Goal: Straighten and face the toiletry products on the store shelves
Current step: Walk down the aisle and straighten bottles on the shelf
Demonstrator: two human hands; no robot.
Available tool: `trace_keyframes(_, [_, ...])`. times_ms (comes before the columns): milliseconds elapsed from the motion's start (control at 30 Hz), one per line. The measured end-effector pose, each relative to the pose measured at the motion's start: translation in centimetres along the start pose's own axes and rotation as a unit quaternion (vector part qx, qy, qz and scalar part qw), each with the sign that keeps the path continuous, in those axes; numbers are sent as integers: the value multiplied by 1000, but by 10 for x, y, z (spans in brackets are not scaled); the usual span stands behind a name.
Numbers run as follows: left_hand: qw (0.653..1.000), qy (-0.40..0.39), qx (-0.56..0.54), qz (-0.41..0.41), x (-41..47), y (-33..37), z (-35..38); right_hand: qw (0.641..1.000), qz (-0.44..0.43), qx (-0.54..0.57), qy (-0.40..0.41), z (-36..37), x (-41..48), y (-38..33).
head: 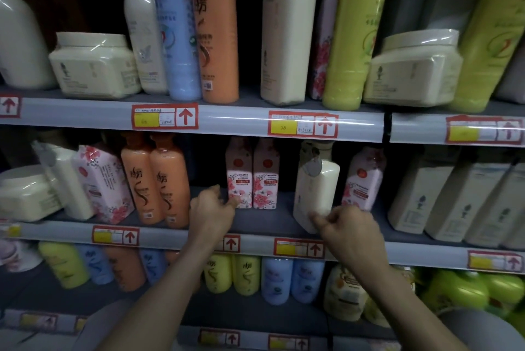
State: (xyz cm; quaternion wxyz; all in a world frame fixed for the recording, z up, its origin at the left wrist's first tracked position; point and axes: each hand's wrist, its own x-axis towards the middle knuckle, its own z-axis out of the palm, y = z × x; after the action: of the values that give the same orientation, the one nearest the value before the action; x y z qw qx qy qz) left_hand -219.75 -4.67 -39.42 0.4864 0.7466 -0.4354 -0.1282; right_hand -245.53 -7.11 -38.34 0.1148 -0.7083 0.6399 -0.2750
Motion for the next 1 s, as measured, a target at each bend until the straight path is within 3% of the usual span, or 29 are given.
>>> trace_keyframes(100, [1000,7,-24,7,-12,10,-3,997,16,72,17,-12,7,9])
trace_keyframes(200, [996,-48,-61,43,-23,22,10,987,-15,162,16,-7,11,0])
trace_keyframes(367, [977,-161,-92,101,-37,38,32,988,-29,146,32,7,18,-6])
trace_keyframes(533, [971,-182,-106,113,-38,34,34,983,-73,169,-24,11,22,-8])
trace_keyframes(667, [982,-136,-45,124,-34,21,23,959,-110,249,-77,32,23,-29])
trace_keyframes(1000, [994,-18,84,73,-22,-20,-49,936,-161,310,-49,92,-3,-116])
